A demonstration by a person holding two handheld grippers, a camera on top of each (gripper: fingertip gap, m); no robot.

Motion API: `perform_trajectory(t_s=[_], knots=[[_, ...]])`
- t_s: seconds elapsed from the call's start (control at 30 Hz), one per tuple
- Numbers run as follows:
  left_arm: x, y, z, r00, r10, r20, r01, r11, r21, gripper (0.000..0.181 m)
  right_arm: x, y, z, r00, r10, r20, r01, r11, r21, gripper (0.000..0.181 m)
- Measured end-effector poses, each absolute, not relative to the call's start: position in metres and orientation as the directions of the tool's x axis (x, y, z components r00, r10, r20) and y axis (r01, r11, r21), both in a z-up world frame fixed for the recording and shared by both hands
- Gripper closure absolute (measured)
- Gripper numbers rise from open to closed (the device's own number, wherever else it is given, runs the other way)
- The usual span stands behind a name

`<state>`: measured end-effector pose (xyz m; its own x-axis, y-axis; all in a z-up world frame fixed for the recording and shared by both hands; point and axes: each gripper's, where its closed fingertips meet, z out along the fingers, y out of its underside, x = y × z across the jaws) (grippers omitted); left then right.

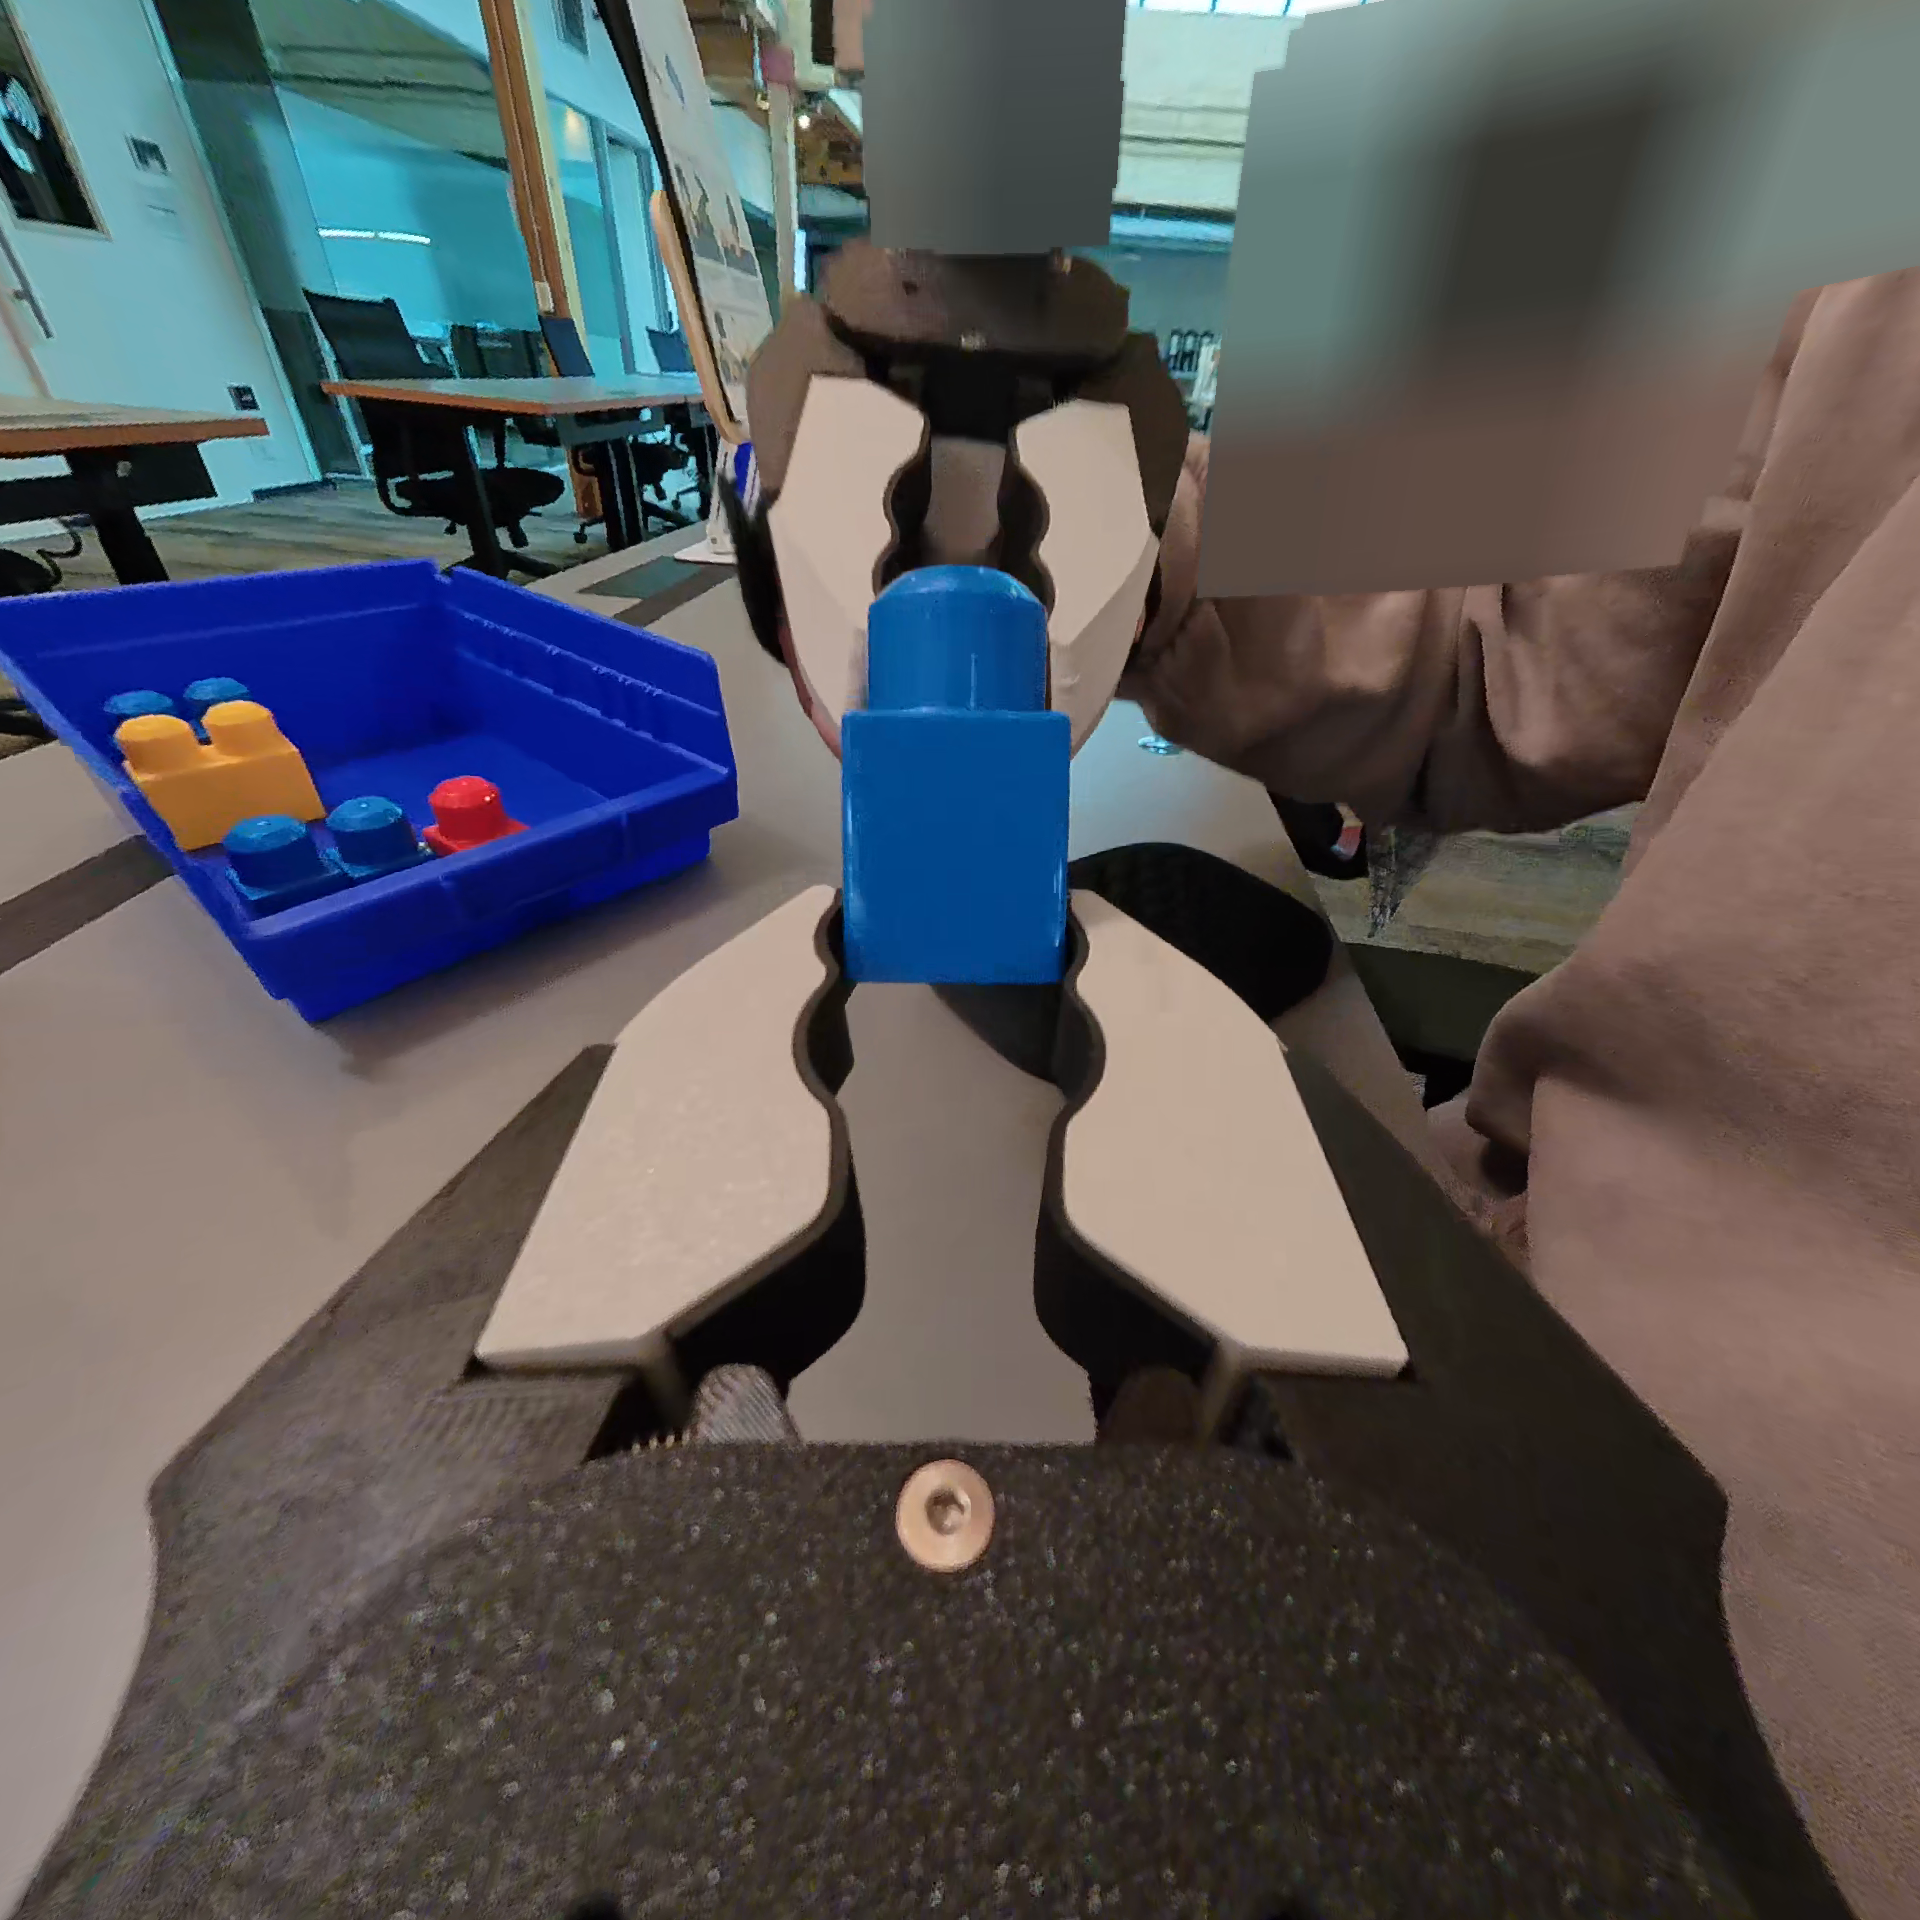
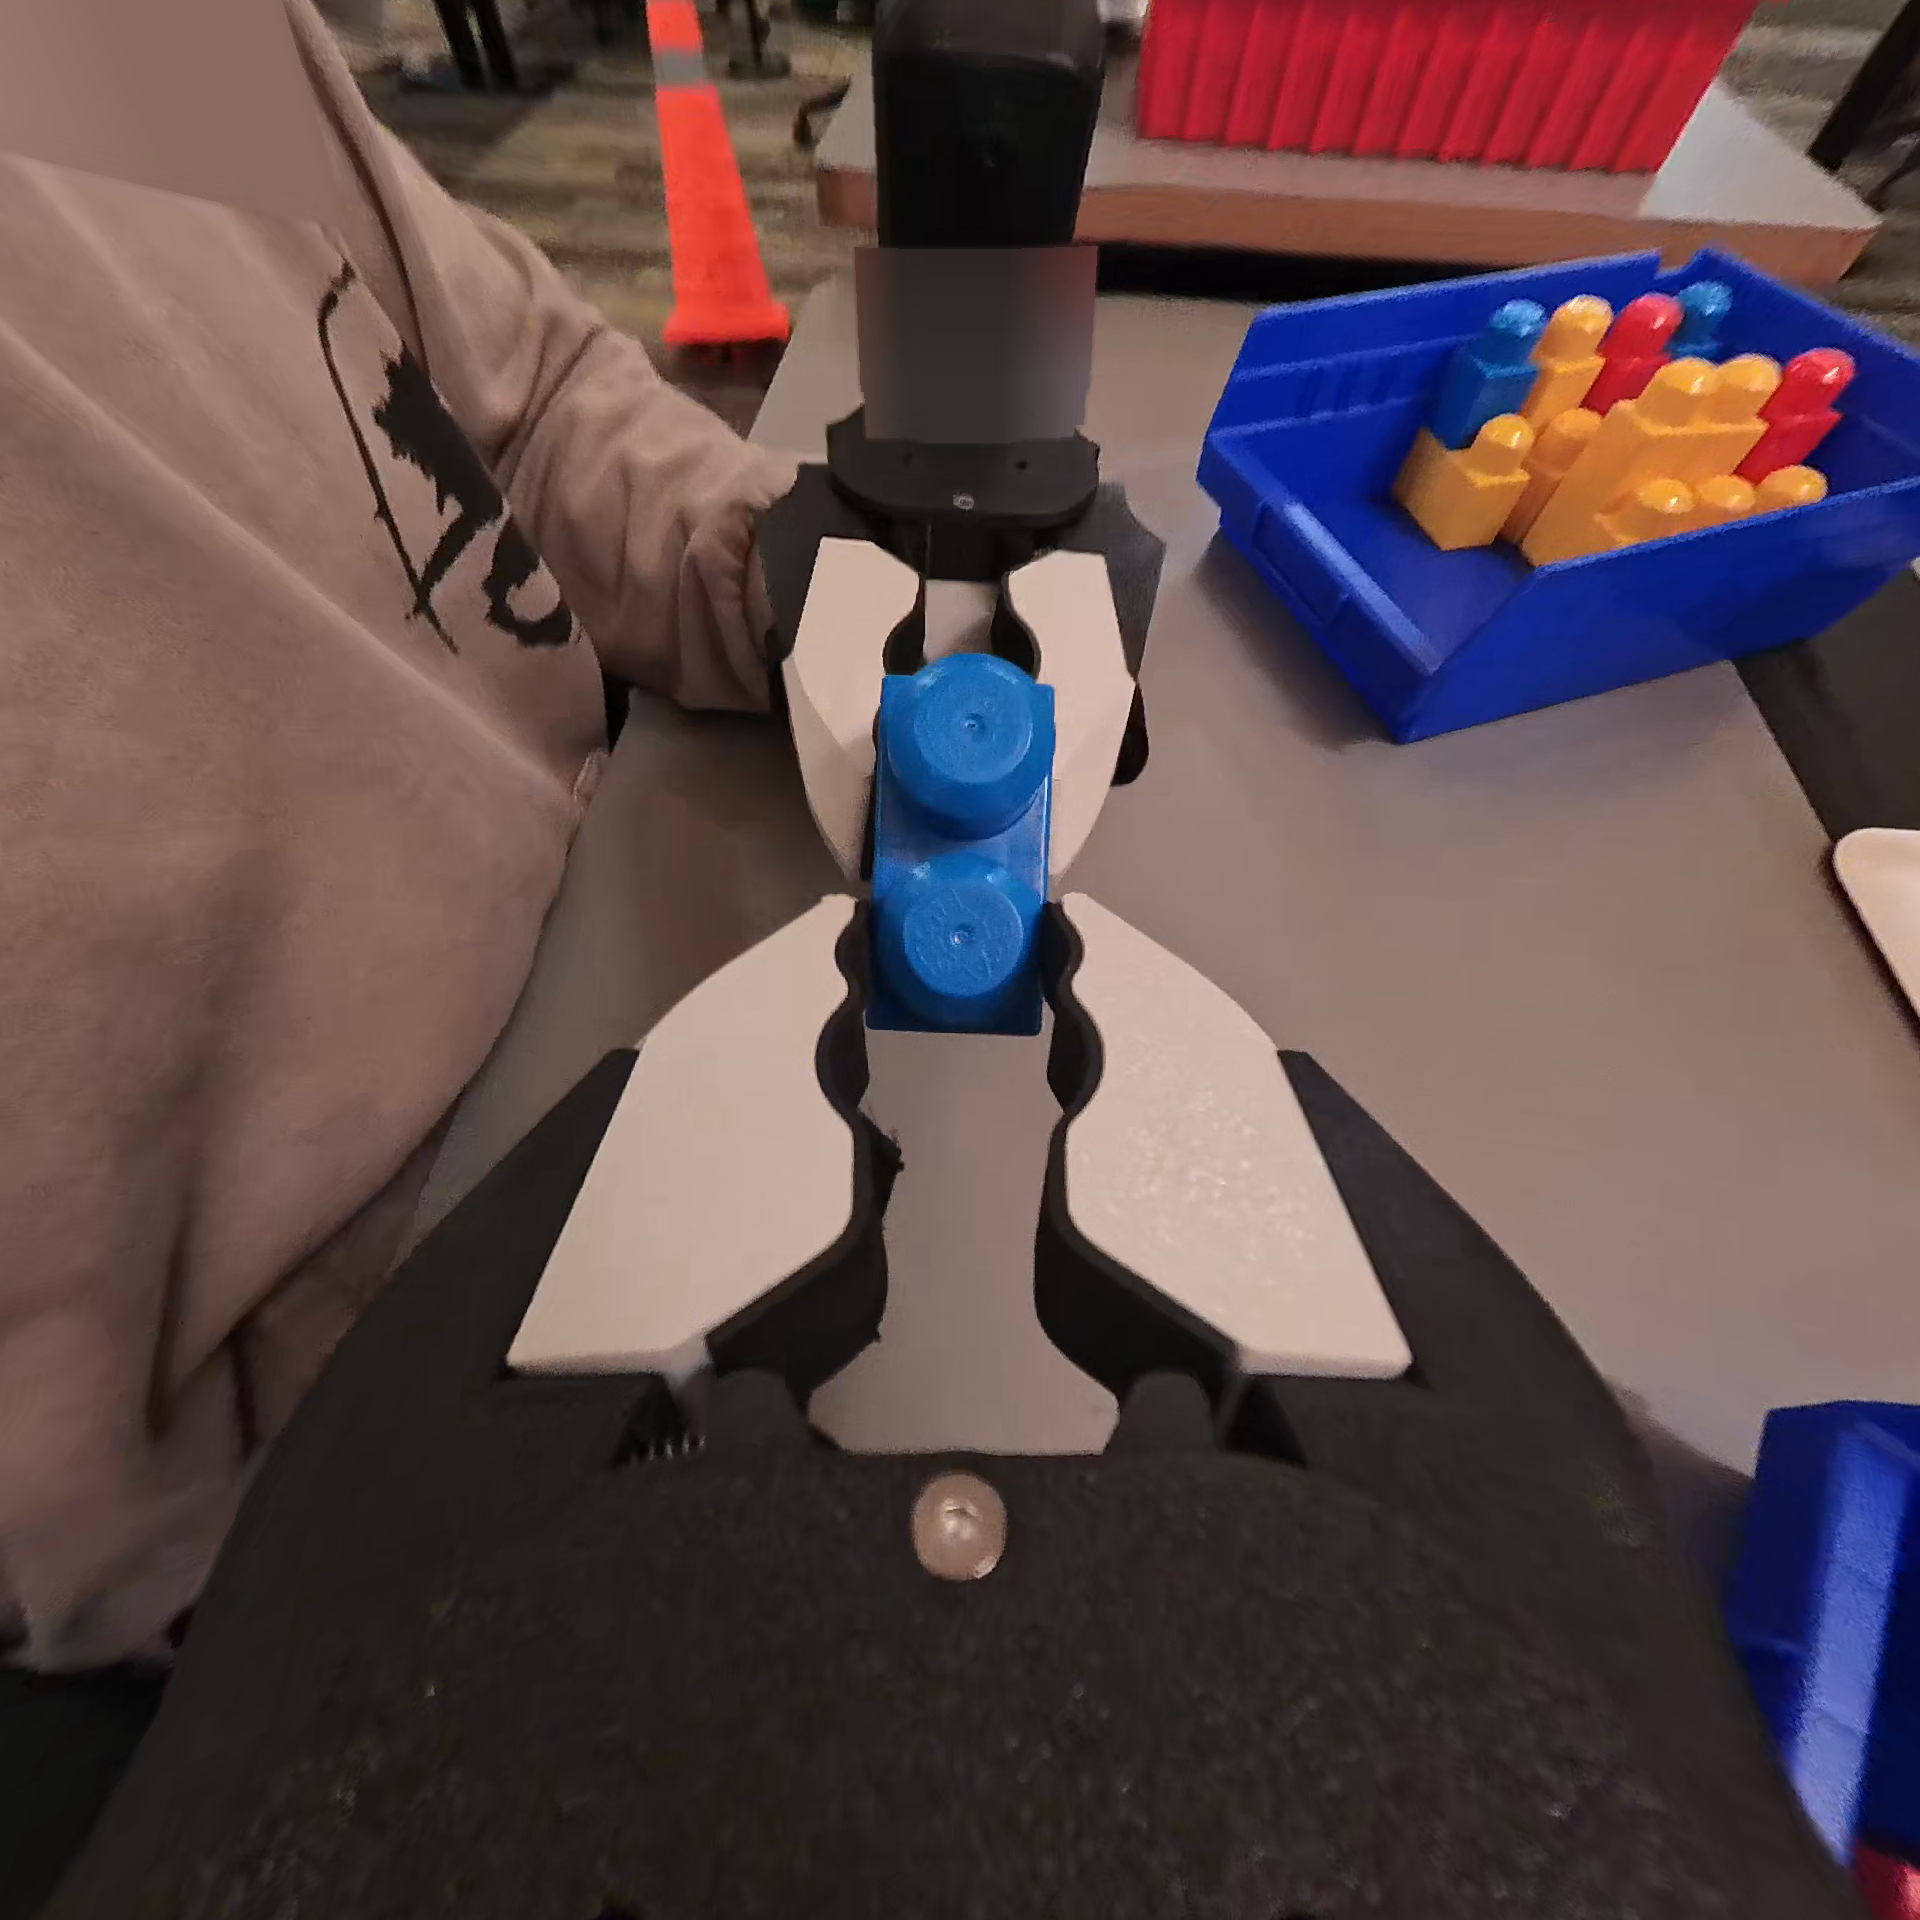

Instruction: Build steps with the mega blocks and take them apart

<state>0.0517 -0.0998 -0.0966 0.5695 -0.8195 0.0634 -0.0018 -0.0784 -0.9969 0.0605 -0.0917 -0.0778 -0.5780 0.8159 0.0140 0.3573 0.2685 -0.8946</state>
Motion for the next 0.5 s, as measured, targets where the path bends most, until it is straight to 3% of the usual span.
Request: perform_trajectory(t_s=[0.07,0.27,0.5], knots=[[0.049,-0.095,-0.098,0.602,-0.797,0.055,-0.008,-0.074,-0.997,0.146,0.064,-0.084,-0.075,-0.59,0.807,0.024,0.394,0.313,-0.864,0.15],[0.005,-0.08,-0.081,0.755,-0.655,0.03,0.042,0.002,-0.999,0.181,0.076,0.033,-0.038,-0.377,0.916,0.137,0.519,0.332,-0.788,0.15],[-0.038,-0.069,-0.08,0.864,-0.504,0.015,0.029,0.021,-0.999,0.181,0.118,0.244,-0.075,0.034,0.975,0.218,0.814,0.1,-0.573,0.15]])
